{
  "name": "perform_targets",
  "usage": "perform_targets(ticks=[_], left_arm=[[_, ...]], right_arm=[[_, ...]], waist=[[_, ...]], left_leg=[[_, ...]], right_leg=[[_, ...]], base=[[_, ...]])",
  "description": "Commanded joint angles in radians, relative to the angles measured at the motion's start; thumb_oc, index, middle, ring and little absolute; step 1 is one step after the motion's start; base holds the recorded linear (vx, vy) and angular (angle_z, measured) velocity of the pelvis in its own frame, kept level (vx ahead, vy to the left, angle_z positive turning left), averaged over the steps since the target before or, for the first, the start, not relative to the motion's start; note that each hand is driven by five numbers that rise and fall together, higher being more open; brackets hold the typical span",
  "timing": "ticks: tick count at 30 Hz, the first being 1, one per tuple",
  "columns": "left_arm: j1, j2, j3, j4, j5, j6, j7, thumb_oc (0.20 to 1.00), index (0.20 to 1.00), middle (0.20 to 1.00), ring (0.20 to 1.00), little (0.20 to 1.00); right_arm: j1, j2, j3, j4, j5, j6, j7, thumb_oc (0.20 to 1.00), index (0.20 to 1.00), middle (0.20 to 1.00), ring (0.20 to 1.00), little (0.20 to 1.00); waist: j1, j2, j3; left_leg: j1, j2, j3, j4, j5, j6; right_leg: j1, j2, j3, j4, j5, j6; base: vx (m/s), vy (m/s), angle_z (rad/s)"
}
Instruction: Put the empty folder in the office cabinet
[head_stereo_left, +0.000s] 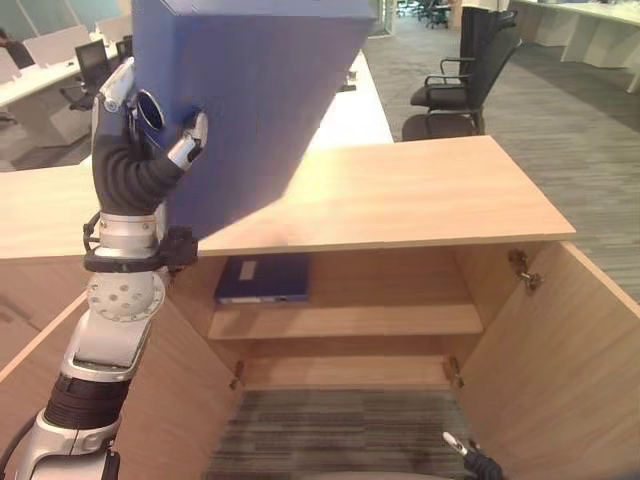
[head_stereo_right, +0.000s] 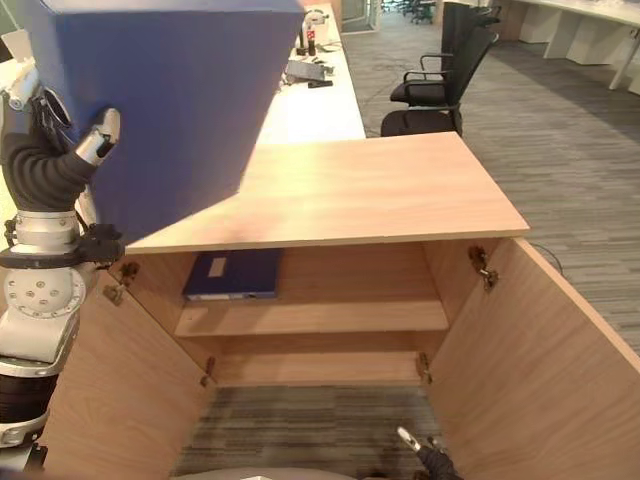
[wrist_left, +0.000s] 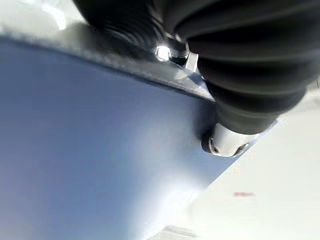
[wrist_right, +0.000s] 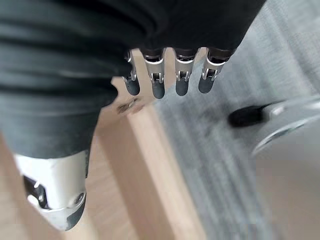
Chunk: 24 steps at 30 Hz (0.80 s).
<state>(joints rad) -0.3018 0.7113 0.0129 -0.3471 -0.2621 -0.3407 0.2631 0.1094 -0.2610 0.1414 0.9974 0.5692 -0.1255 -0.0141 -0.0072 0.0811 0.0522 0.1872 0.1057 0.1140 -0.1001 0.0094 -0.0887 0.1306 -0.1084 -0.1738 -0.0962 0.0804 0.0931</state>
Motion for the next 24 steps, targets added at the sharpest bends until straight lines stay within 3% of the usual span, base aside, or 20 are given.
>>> perform_targets(ticks=[1,5,9,17,24], left_arm=[[-0.074,0.046,0.096,-0.025,-0.244,-0.082,-0.088,0.2,0.2,0.2,0.2,0.2],[0.028,0.088,0.166,-0.06,-0.502,-0.088,-0.251,0.2,0.2,0.2,0.2,0.2],[0.148,0.106,0.239,-0.045,-0.626,-0.069,-0.334,0.2,0.2,0.2,0.2,0.2],[0.307,0.072,0.339,-0.007,-0.572,-0.041,-0.344,0.2,0.2,0.2,0.2,0.2],[0.34,0.03,0.319,-0.026,-0.519,-0.02,-0.34,0.2,0.2,0.2,0.2,0.2]], right_arm=[[-0.086,0.006,0.023,-0.041,0.031,-0.04,0.025,1.0,1.0,1.0,1.0,1.0],[-0.066,-0.018,0.052,-0.193,0.022,-0.048,0.05,1.0,1.0,1.0,1.0,1.0],[-0.037,-0.053,0.065,-0.376,0.009,-0.062,0.072,1.0,1.0,1.0,1.0,1.0],[-0.002,-0.122,-0.004,-0.786,0.008,-0.101,0.098,1.0,1.0,1.0,1.0,1.0],[-0.015,-0.209,-0.007,-1.087,0.06,-0.071,0.177,1.0,1.0,1.0,1.0,1.0]], waist=[[-0.003,-0.049,0.025],[0.005,-0.047,0.025],[0.007,-0.048,0.021],[0.011,-0.051,0.023],[0.004,-0.058,0.028]], left_leg=[[0.011,-0.041,-0.026,0.013,-0.035,0.008],[0.011,-0.041,-0.028,0.013,-0.033,0.006],[0.018,-0.04,-0.031,0.013,-0.044,0.003],[0.009,-0.039,-0.029,0.013,-0.03,0.009],[0.007,-0.038,-0.02,0.013,-0.031,0.012]], right_leg=[[0.095,-0.006,0.014,0.034,-0.14,0.034],[0.097,-0.006,0.012,0.034,-0.142,0.032],[0.108,-0.005,0.011,0.027,-0.152,0.032],[0.099,-0.008,0.014,0.028,-0.141,0.03],[0.09,-0.009,0.02,0.027,-0.137,0.029]], base=[[-0.02,-0.009,0.07],[0.0,0.002,0.03],[0.02,0.003,0.01],[-0.02,0.009,0.01],[-0.01,0.007,-0.03]])
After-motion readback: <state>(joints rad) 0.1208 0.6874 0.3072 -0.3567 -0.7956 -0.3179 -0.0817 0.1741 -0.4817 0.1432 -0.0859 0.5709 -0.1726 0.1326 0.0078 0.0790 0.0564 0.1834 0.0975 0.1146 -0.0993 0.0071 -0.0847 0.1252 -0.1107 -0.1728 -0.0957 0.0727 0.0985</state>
